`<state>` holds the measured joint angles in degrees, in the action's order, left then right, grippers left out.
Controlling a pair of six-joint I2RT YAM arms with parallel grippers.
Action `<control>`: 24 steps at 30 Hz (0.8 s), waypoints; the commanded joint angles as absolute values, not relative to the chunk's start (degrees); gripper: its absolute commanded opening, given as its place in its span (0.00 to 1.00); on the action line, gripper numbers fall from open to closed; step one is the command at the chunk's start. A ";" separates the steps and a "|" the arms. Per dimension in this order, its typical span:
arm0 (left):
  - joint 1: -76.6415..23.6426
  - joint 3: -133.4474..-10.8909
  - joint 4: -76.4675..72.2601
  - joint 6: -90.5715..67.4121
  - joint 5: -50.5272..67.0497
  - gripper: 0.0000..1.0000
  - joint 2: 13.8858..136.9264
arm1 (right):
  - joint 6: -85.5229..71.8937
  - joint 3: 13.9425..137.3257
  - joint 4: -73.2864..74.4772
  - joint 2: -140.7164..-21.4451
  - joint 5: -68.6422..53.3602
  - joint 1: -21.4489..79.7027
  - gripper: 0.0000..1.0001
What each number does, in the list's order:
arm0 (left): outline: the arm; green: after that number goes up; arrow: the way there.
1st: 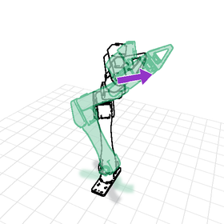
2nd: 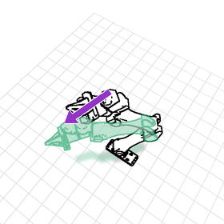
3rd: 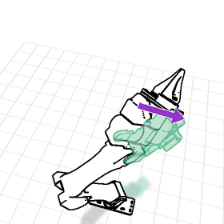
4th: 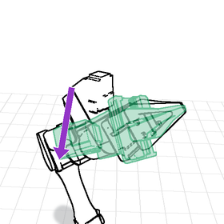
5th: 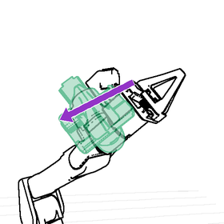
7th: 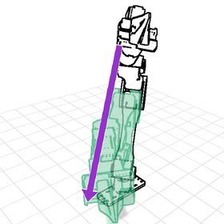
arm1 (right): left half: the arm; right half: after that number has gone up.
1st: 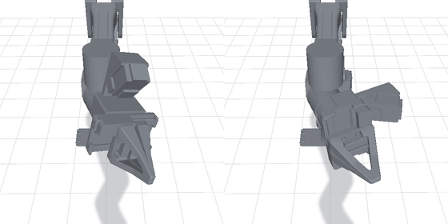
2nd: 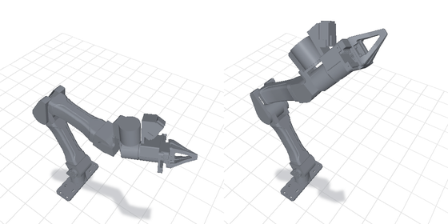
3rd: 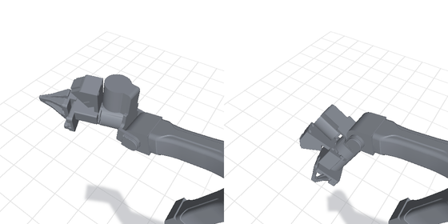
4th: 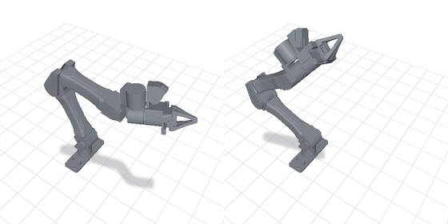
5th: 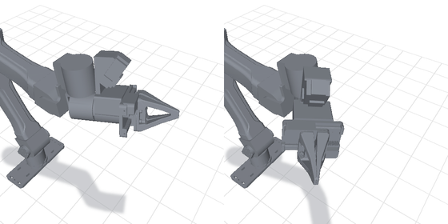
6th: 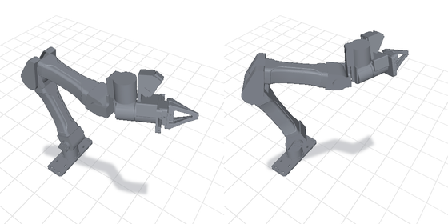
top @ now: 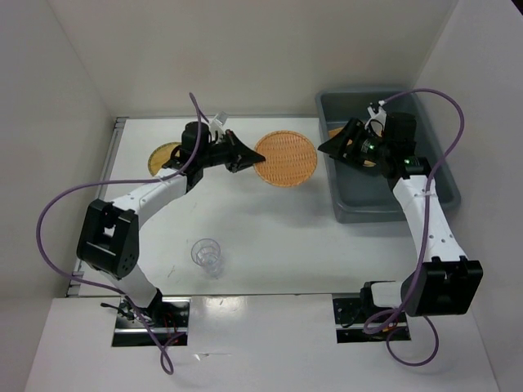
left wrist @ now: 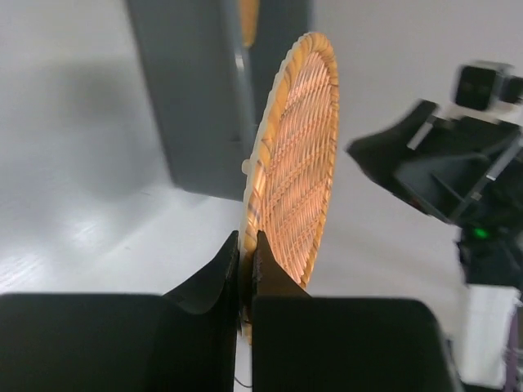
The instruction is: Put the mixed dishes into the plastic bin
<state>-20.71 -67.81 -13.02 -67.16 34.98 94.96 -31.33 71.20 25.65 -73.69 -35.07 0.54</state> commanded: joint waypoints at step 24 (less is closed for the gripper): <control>-24.43 -72.51 -27.25 -79.12 38.77 0.94 98.44 | -39.55 69.34 11.51 -78.05 -44.31 2.20 0.00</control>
<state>-23.92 -69.49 -24.43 -78.32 40.56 98.24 -39.55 68.12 15.88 -78.19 -44.14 1.37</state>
